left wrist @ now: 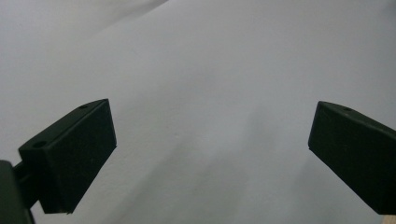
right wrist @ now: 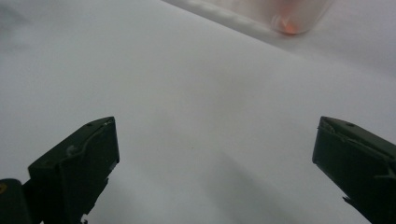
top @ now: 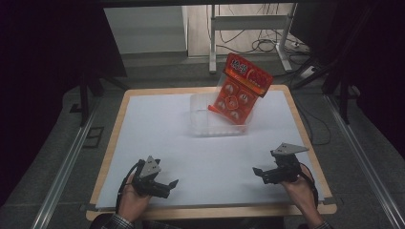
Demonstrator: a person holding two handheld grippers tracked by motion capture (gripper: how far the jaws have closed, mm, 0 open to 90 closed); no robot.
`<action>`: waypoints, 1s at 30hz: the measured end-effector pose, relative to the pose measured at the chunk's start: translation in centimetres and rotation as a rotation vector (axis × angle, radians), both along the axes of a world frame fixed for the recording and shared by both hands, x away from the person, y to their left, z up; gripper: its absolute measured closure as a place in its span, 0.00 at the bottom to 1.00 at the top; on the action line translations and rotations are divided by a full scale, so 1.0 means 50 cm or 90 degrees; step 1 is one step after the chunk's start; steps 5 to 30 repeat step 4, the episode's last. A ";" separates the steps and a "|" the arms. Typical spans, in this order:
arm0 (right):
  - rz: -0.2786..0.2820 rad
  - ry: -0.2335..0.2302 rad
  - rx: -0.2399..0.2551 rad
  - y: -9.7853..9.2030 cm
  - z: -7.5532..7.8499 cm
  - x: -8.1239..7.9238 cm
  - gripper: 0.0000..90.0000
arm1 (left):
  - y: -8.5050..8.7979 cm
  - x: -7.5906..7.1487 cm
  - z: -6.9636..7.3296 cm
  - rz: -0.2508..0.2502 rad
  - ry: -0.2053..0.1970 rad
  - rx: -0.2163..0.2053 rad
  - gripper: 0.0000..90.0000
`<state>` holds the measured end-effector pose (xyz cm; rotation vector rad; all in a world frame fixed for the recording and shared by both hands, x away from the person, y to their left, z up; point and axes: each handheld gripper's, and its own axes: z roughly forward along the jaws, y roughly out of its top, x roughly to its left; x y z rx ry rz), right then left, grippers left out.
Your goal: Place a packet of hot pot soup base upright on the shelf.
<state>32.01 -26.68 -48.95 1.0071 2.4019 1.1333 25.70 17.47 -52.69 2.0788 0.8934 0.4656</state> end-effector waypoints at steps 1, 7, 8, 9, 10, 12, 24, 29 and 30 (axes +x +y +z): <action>0.001 -0.001 0.001 0.000 0.000 0.001 0.00 | 0.000 0.000 0.000 0.001 -0.001 0.000 0.01; 0.001 -0.007 0.011 0.001 -0.001 0.002 0.00 | 0.001 0.001 0.001 0.001 -0.005 0.000 0.01; 0.001 -0.007 0.011 0.001 -0.001 0.002 0.00 | 0.001 0.001 0.001 0.001 -0.005 0.000 0.01; 0.001 -0.007 0.011 0.001 -0.001 0.002 0.00 | 0.001 0.001 0.001 0.001 -0.005 0.000 0.01; 0.001 -0.007 0.011 0.001 -0.001 0.002 0.00 | 0.001 0.001 0.001 0.001 -0.005 0.000 0.01; 0.001 -0.007 0.011 0.001 -0.001 0.002 0.00 | 0.001 0.001 0.001 0.001 -0.005 0.000 0.01; 0.001 -0.007 0.011 0.001 -0.001 0.002 0.00 | 0.001 0.001 0.001 0.001 -0.005 0.000 0.01; 0.001 -0.007 0.011 0.001 -0.001 0.002 0.00 | 0.001 0.001 0.001 0.001 -0.005 0.000 0.01; 0.001 -0.007 0.011 0.001 -0.001 0.002 0.00 | 0.001 0.001 0.001 0.001 -0.005 0.000 0.01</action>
